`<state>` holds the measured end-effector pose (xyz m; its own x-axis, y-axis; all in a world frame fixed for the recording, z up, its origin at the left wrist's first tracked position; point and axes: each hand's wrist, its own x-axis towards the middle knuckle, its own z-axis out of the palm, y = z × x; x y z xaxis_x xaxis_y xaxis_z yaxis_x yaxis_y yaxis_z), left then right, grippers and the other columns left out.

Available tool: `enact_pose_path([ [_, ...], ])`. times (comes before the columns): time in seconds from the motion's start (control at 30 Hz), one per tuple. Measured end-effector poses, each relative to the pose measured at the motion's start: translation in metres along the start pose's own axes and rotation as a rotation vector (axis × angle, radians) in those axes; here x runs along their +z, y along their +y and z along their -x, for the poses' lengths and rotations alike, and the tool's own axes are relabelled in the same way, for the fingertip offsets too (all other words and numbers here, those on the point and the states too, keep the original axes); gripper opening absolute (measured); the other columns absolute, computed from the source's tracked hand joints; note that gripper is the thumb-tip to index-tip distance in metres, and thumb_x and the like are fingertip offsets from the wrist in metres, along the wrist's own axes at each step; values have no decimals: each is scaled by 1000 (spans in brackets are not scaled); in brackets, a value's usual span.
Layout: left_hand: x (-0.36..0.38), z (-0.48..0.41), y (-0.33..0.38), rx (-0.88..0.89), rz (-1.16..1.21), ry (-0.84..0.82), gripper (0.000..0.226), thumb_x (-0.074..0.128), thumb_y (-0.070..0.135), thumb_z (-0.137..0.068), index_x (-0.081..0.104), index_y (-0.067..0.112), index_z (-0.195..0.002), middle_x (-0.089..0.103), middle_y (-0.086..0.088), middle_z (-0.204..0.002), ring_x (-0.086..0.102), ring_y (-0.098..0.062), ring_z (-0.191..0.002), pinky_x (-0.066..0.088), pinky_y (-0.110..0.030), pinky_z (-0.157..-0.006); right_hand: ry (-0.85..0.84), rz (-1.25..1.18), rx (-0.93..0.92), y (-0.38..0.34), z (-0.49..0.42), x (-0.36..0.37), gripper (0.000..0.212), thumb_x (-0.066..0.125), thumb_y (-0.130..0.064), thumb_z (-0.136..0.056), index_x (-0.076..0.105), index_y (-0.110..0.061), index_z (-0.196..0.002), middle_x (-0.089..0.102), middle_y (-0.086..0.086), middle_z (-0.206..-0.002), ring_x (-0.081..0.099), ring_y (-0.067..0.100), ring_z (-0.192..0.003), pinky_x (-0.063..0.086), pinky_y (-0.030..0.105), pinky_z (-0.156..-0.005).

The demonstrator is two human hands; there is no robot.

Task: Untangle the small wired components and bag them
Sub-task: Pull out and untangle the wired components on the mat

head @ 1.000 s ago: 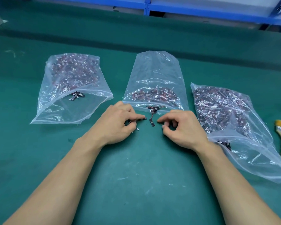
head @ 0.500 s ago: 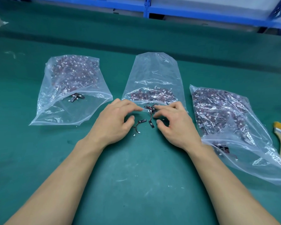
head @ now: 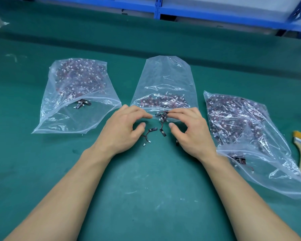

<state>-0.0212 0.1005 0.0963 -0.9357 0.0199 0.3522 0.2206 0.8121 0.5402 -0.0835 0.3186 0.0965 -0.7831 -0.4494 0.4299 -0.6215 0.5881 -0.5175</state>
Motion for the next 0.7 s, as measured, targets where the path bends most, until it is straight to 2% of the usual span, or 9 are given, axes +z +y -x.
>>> enact_pose_path([
  [0.13, 0, 0, -2, 5, 3, 12, 28, 62, 15, -91, 70, 30, -113, 62, 20, -111, 45, -11, -87, 48, -39, -82, 158, -110, 20, -1, -1, -2, 17, 74, -5, -83, 78, -15, -97, 73, -7, -102, 62, 15, -100, 46, 22, -92],
  [0.27, 1, 0, -3, 12, 6, 14, 27, 62, 16, -92, 70, 29, -113, 63, 20, -111, 45, -12, -87, 48, -39, -82, 231, -223, 118, -1, -2, -4, 19, 74, 2, -82, 77, -17, -84, 73, -9, -88, 66, 3, -82, 45, 13, -68],
  [0.33, 1, -1, -4, 10, 3, 19, 26, 62, 16, -92, 71, 29, -112, 64, 20, -111, 45, -12, -86, 48, -37, -82, 239, -276, 181, -1, -2, -7, 23, 74, 1, -81, 75, -22, -80, 72, -14, -83, 65, 4, -74, 47, 15, -65],
  [0.43, 1, -1, -6, 3, -5, 43, 24, 62, 15, -92, 72, 28, -110, 63, 21, -108, 43, -7, -82, 43, -31, -82, 219, -362, 300, 3, -1, -17, 30, 75, -1, -78, 69, -30, -71, 70, -15, -72, 63, 9, -64, 50, 19, -63],
  [0.53, 0, -2, -8, -10, -11, 70, 22, 62, 16, -93, 72, 27, -108, 60, 24, -104, 44, 7, -84, 35, -25, -83, 132, -381, 421, 10, 3, -28, 27, 71, 0, -75, 65, -26, -67, 70, -6, -63, 67, 14, -58, 49, 17, -56],
  [0.6, 0, -2, -9, -33, -15, 74, 22, 62, 17, -93, 72, 29, -108, 59, 25, -104, 42, 3, -84, 35, -24, -81, 56, -324, 487, 12, 5, -32, 24, 68, 2, -75, 65, -21, -66, 69, -2, -57, 68, 13, -53, 48, 19, -54],
  [0.7, 0, -2, -8, -43, -11, 59, 22, 63, 18, -93, 74, 30, -107, 63, 20, -104, 42, -5, -84, 38, -25, -81, 18, -224, 554, 17, 6, -36, 18, 70, -4, -73, 65, -18, -64, 65, -5, -56, 64, 16, -52, 49, 26, -56],
])
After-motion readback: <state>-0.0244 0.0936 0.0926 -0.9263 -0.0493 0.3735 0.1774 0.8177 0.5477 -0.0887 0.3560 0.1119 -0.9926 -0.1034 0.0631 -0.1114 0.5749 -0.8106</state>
